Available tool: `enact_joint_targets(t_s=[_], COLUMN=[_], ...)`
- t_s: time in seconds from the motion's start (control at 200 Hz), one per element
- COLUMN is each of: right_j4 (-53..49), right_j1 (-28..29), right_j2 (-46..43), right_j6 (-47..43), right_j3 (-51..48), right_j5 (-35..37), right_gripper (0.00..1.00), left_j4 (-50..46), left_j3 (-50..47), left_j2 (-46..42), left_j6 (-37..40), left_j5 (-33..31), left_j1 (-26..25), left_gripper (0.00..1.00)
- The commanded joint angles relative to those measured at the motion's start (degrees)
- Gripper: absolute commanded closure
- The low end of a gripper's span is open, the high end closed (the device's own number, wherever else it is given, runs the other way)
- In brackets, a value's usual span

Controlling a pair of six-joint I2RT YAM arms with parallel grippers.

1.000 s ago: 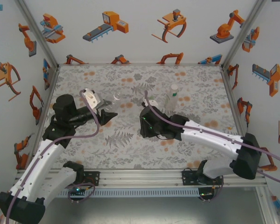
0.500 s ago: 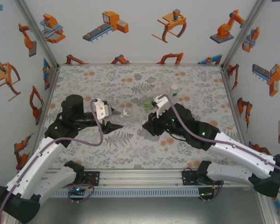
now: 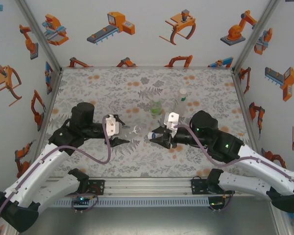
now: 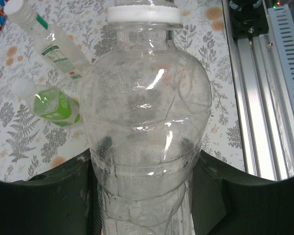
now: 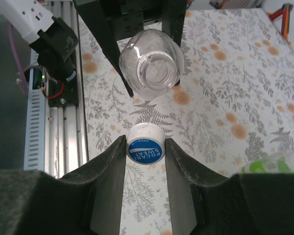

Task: Screw on the bottle caps

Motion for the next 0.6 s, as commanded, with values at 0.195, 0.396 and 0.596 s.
enact_joint_targets(t_s=[0.195, 0.396, 0.596], right_j4=[2.2, 3.4, 3.5], right_j1=[0.2, 0.5, 0.7], right_j2=[1.6, 3.7, 5.3], right_j6=[-9.5, -9.8, -10.0], right_j3=[3.3, 4.8, 5.4], right_j5=[-8.1, -9.3, -10.2], right_gripper=[0.85, 0.85, 0.85], left_j4=[-4.2, -5.0, -5.1], left_j3=[1.2, 1.5, 1.6], left_j2=[-0.6, 0.4, 0.5], left_j6=[6.5, 7.1, 7.0], left_j5=[-0.6, -1.5, -1.5], left_j1=[-3.0, -4.4, -4.7], left_gripper=[1.0, 1.0, 1.0])
